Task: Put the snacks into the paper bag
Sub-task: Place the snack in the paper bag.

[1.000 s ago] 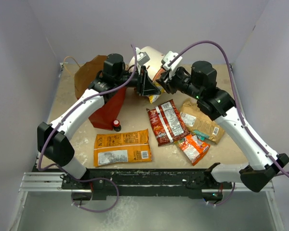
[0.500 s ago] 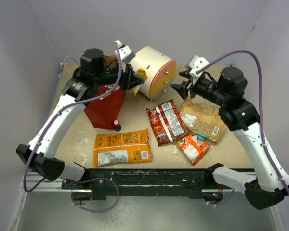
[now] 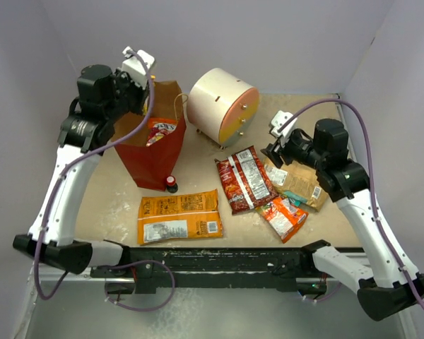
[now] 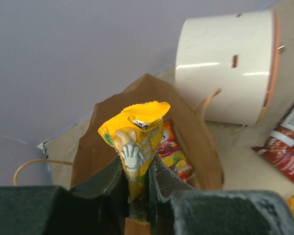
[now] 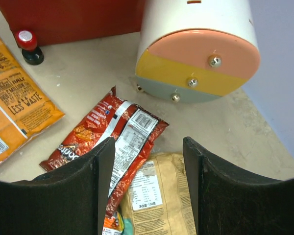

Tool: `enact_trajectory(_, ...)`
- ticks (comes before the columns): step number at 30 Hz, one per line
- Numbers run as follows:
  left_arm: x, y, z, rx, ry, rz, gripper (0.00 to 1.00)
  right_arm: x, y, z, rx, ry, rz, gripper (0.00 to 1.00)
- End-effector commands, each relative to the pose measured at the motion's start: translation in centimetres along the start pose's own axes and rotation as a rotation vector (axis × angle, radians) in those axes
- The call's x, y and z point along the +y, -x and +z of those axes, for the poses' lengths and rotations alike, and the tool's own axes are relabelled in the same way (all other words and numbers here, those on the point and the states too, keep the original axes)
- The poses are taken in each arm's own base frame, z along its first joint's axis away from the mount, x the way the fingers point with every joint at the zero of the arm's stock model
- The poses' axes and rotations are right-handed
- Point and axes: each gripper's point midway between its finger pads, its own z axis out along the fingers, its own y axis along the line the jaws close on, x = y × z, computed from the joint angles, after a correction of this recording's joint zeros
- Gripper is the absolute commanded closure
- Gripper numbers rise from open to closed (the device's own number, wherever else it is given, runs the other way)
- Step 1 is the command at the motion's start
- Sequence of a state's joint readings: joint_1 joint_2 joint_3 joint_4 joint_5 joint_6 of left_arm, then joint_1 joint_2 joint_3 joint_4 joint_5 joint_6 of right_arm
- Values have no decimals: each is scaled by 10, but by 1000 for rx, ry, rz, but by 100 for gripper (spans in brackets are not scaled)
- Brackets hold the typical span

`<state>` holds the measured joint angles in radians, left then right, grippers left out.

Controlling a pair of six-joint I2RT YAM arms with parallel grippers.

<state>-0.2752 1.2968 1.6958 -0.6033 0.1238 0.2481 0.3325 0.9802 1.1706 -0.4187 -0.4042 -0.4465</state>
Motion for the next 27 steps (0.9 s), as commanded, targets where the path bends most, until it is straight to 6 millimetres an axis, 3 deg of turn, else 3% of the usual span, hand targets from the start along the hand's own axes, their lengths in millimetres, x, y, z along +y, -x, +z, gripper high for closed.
enact_trajectory(1, 36, -37, 34, 148, 121, 51, 79, -1, 3, -5, -25, -9, -63, 40)
enact_trajectory(4, 44, -61, 56, 218, 119, 49, 78, -3, -13, -3, 9, -24, -45, 40)
enact_trajectory(10, 37, -112, 98, 348, 64, 56, 71, -9, -51, 7, 61, 9, 100, 39)
enact_trajectory(16, 9, -152, 123, 444, -66, -15, 71, -15, -69, 7, 110, -10, 154, 38)
enact_trajectory(20, -2, -158, 127, 455, -111, -57, 70, -15, -68, 4, 93, -22, 153, 37)
enact_trajectory(27, -3, -148, 119, 418, -114, -58, 63, -15, -82, 5, 143, -22, 141, 35)
